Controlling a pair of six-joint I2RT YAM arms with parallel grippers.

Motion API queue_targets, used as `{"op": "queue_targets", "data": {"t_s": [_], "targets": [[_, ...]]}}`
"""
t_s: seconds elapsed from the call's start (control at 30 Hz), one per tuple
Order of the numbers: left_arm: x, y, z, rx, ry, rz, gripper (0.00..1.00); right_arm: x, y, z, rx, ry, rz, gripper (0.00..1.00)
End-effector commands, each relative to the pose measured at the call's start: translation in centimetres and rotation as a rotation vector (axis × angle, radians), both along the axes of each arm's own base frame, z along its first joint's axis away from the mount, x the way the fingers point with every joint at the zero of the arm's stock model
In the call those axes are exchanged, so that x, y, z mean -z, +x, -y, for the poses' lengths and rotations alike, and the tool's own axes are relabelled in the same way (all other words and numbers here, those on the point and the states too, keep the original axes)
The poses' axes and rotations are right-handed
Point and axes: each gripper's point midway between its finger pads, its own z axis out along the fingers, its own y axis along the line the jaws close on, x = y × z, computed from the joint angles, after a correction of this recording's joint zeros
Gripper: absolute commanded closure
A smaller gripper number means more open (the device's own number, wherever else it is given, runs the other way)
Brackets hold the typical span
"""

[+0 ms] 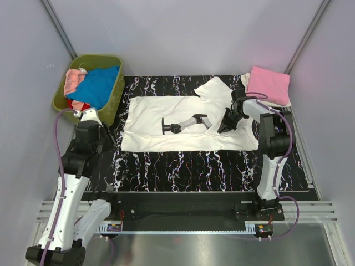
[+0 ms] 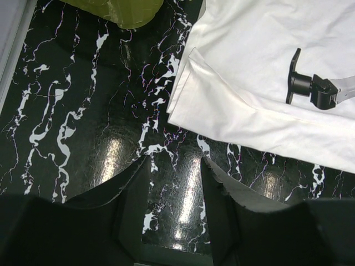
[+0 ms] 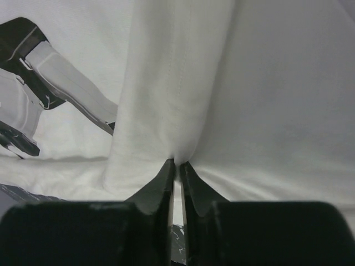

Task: Fold and stack the t-shirts
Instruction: Fold the tshirt

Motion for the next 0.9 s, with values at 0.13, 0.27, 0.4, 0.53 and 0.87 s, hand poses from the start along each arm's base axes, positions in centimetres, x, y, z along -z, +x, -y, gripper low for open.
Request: {"op": "queue_targets", "data": {"t_s": [0.13, 0.27, 0.4, 0.53, 0.87], "targets": [[-0.8, 0.6, -0.6, -0.021, 0.022, 0.054, 0.53, -1.7, 1.2, -0.8, -0.011, -0.008, 0.043, 0.95], [-0.7, 0.5, -0.6, -0.024, 0.022, 0.05, 0.53, -3.2, 1.7, -1.1, -0.014, -0.005, 0.061, 0.96], [-0.7, 0.6, -0.6, -0.024, 0.022, 0.05, 0.53, -4.0, 2.3, -2.0, -0.021, 0.008, 0.061, 0.96], [-0.6, 0.6, -0.6, -0.024, 0.022, 0.05, 0.53, -4.3, 3.9, -3.2, -0.031, 0.018, 0.061, 0.96], [0.6, 1.2, -0.3, -0.009, 0.022, -0.008, 0.46, -5.4, 11.7, -5.6, -0.121, 0.025, 0.147, 0.52]]}}
